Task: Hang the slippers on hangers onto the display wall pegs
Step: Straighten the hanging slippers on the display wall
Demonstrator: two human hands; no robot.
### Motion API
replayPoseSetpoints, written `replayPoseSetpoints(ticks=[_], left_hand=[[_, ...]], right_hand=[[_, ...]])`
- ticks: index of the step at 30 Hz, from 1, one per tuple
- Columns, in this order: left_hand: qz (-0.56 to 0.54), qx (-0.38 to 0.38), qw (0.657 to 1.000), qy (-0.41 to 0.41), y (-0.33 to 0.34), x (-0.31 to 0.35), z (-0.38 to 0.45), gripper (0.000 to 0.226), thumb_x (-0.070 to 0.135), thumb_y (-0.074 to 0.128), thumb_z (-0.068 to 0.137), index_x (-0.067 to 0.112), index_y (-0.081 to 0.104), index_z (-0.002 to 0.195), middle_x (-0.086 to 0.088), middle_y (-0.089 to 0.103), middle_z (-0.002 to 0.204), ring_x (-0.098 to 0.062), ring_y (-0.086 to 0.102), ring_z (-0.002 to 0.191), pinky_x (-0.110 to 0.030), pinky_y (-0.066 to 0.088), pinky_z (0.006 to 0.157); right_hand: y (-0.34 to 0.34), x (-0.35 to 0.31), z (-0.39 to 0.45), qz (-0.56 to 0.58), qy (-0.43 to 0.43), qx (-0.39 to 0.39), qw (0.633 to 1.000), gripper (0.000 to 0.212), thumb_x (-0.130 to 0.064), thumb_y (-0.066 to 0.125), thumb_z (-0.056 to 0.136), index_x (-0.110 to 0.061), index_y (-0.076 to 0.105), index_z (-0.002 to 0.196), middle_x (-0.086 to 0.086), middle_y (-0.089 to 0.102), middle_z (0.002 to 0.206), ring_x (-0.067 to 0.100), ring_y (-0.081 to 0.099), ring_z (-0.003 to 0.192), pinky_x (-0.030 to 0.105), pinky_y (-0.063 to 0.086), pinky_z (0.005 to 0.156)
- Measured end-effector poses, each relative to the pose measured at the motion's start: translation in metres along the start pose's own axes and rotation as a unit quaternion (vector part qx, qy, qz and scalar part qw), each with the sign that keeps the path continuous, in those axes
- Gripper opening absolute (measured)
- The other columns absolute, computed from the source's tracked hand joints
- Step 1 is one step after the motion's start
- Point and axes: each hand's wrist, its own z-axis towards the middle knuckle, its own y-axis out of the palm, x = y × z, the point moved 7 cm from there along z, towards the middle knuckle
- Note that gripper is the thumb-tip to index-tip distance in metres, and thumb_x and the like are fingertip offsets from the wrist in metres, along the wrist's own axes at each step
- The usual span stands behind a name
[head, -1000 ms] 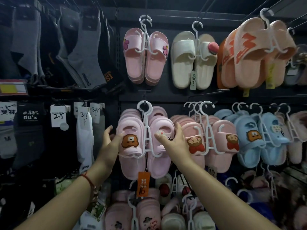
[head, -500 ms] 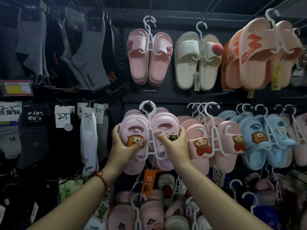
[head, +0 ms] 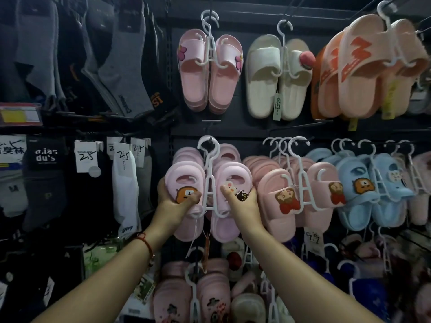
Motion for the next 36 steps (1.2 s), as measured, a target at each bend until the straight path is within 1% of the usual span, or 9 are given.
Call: replayPoseSetpoints(ticks=[5,11,16,19,23,26,28,32,36], left_hand=[[0.001,0.006,1.0,-0.009,0.002,-0.003,-0.003,0.116,0.063,0.084,0.053,0.031,0.025,0.148,-0.004,0.054,0.134,-0.019,0.061,0.114,-0.031,0.053,0.087],[0.024,-0.012,1.0,-0.005,-0.003,0.001,-0.01,0.118,0.068,0.082,0.06,0.035,0.018,0.153,-0.004,0.052,0.14,-0.021,0.059,0.122,-0.041,0.051,0.101],[0.07,-0.041,0.997,-0.005,-0.014,0.011,-0.043,0.121,0.07,0.076,0.071,0.037,0.001,0.16,0.0,0.028,0.163,-0.017,0.037,0.145,-0.038,0.034,0.116],[0.164,-0.033,0.985,0.03,-0.027,0.01,-0.08,0.107,0.056,0.074,0.081,0.035,0.005,0.16,0.003,0.02,0.165,-0.012,0.026,0.147,-0.036,0.029,0.114],[0.348,-0.08,0.928,0.106,-0.036,-0.012,-0.136,0.084,0.065,0.062,0.085,0.039,0.026,0.156,-0.003,0.029,0.158,-0.022,0.029,0.144,-0.044,0.034,0.113],[0.476,-0.137,0.856,0.146,-0.034,-0.046,-0.168,0.074,0.065,0.049,0.081,0.03,0.042,0.146,-0.012,0.053,0.137,-0.035,0.058,0.118,-0.046,0.054,0.09],[0.522,-0.174,0.821,0.15,-0.032,-0.068,-0.182,0.075,0.061,0.056,0.076,0.028,0.042,0.143,-0.011,0.059,0.131,-0.035,0.065,0.109,-0.043,0.058,0.082],[0.572,-0.234,0.775,0.131,-0.029,-0.107,-0.202,0.091,0.05,0.076,0.061,0.03,0.043,0.144,-0.013,0.054,0.14,-0.039,0.06,0.122,-0.046,0.059,0.085],[0.622,-0.252,0.736,0.084,-0.028,-0.14,-0.215,0.105,0.057,0.086,0.049,0.032,0.046,0.142,-0.016,0.053,0.142,-0.041,0.064,0.116,-0.051,0.06,0.077]], right_hand=[[-0.002,0.002,0.0,0.015,-0.003,0.014,1.0,0.121,-0.078,0.079,0.053,-0.016,0.038,0.148,0.001,0.053,0.145,0.018,0.05,0.133,0.046,0.041,0.113],[-0.003,0.016,0.005,0.019,0.027,-0.017,0.999,0.121,-0.082,0.082,0.046,-0.02,0.047,0.144,-0.001,0.061,0.137,0.017,0.059,0.125,0.047,0.048,0.107],[-0.013,0.006,-0.033,-0.025,0.056,-0.054,0.997,0.109,-0.073,0.077,0.064,-0.018,0.038,0.149,-0.003,0.054,0.141,0.016,0.054,0.125,0.036,0.045,0.104],[-0.022,0.014,-0.057,-0.07,0.046,-0.063,0.994,0.118,-0.082,0.072,0.059,-0.02,0.035,0.152,-0.002,0.048,0.149,0.019,0.048,0.135,0.043,0.043,0.11],[-0.029,0.037,-0.096,-0.18,0.016,-0.083,0.98,0.09,-0.06,0.062,0.089,-0.021,0.021,0.159,-0.002,0.027,0.162,0.018,0.025,0.149,0.034,0.025,0.117],[-0.028,0.068,-0.126,-0.301,-0.043,-0.138,0.943,0.076,-0.053,0.056,0.096,-0.022,0.025,0.158,-0.004,0.023,0.164,0.013,0.019,0.151,0.027,0.019,0.118],[-0.021,0.091,-0.141,-0.376,-0.08,-0.191,0.903,0.07,-0.052,0.054,0.097,-0.023,0.031,0.157,-0.004,0.025,0.164,0.014,0.02,0.151,0.032,0.023,0.121],[-0.009,0.128,-0.162,-0.486,-0.096,-0.274,0.824,0.067,-0.044,0.056,0.096,-0.022,0.034,0.155,0.0,0.03,0.162,0.02,0.027,0.148,0.035,0.029,0.118],[0.001,0.152,-0.178,-0.505,-0.093,-0.308,0.801,0.071,-0.038,0.056,0.095,-0.022,0.027,0.157,0.002,0.022,0.165,0.024,0.023,0.15,0.036,0.029,0.118]])
